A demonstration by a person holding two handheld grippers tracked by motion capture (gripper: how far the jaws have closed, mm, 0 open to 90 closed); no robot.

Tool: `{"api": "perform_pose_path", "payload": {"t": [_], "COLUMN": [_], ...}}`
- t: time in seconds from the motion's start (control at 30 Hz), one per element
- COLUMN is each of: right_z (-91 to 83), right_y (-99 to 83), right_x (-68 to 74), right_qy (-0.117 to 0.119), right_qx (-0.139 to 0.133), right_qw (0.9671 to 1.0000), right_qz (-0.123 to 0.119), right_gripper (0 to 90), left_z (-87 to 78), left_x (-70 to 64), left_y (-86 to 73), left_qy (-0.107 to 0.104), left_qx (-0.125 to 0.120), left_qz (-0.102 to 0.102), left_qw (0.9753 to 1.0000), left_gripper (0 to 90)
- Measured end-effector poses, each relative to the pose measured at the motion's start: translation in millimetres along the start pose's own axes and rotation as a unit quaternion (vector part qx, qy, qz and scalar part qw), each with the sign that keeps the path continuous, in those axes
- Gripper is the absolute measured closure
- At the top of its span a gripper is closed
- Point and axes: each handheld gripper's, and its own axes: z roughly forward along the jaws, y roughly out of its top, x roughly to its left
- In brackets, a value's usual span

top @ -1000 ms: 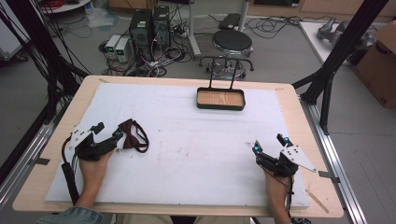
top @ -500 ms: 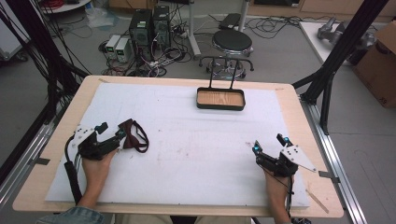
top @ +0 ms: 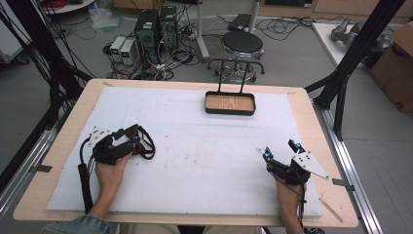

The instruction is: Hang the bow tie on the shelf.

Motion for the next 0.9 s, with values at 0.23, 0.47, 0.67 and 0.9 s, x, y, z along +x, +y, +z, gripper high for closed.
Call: {"api": "perform_pose_path", "payload": {"t": [0.23,0.47,0.67,0.9], "right_z": [0.1,-0.2,-0.1,-0.1], "right_y": [0.0,0.0,-0.1,0.0], "right_x": [0.0,0.7,0.7,0.7], "right_qy": [0.001,0.0,0.001,0.001], "right_qx": [0.0,0.003,0.003,0.003], "right_qw": [1.0,1.0,1.0,1.0], "right_qz": [-0.001,0.002,0.003,0.001], "right_gripper": [11.6,11.6,11.6,11.6], "left_z": [10.8,18.2,22.3,25.1], "left_x": [-2.9,-3.0,-3.5,-1.9], "left_y": [-0.5,0.3,0.1,-0.7], "left_qy": [0.035,0.06,0.072,0.077], "left_qx": [0.054,0.091,0.11,0.124], "left_qz": [-0.009,-0.016,-0.02,-0.031], "left_qw": [0.9979,0.9939,0.9911,0.9888], "left_gripper": [40.4,44.2,48.1,57.8]}}
